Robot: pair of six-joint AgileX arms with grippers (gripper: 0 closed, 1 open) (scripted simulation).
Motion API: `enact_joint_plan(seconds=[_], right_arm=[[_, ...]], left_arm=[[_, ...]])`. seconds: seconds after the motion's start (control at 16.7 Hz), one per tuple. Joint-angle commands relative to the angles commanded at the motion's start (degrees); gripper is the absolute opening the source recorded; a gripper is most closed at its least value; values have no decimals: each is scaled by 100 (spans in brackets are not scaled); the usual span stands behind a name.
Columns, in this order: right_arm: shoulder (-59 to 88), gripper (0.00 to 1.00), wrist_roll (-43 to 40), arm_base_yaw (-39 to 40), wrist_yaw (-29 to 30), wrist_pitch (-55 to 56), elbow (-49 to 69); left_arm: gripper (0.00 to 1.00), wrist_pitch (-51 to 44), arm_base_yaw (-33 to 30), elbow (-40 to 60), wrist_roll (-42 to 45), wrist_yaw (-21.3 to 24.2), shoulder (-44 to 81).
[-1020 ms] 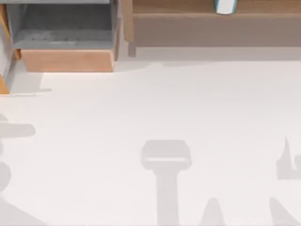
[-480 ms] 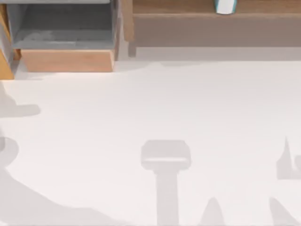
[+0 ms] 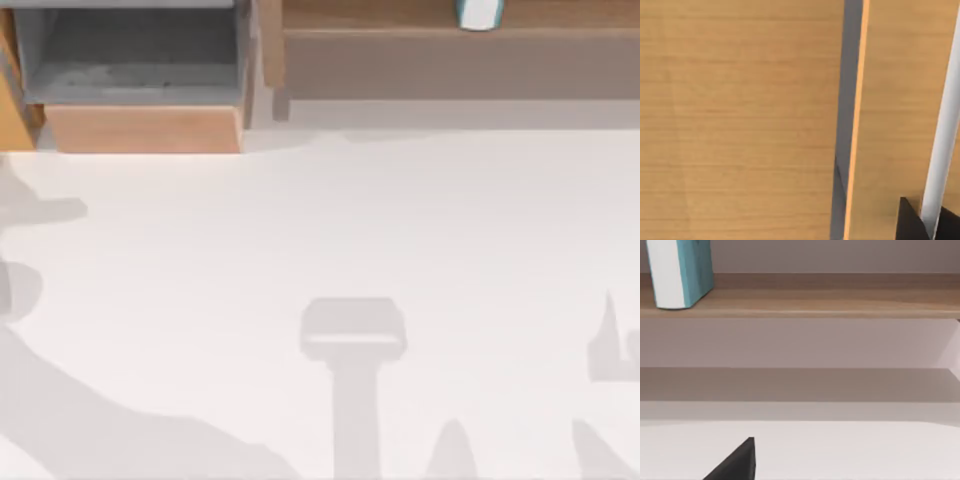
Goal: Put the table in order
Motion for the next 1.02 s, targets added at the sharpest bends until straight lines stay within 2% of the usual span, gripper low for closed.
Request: enact_joint_plan(seconds=[0.24, 0.54, 1.02], right_arm=[[0, 100, 0, 0, 0, 0, 0], [0, 100, 0, 0, 0, 0, 0], [0, 100, 0, 0, 0, 0, 0]], left_arm=[[0, -402, -199, 731, -42, -156, 325], [0, -471, -237, 849, -52, -185, 372], [60, -471, -237, 849, -52, -185, 372]])
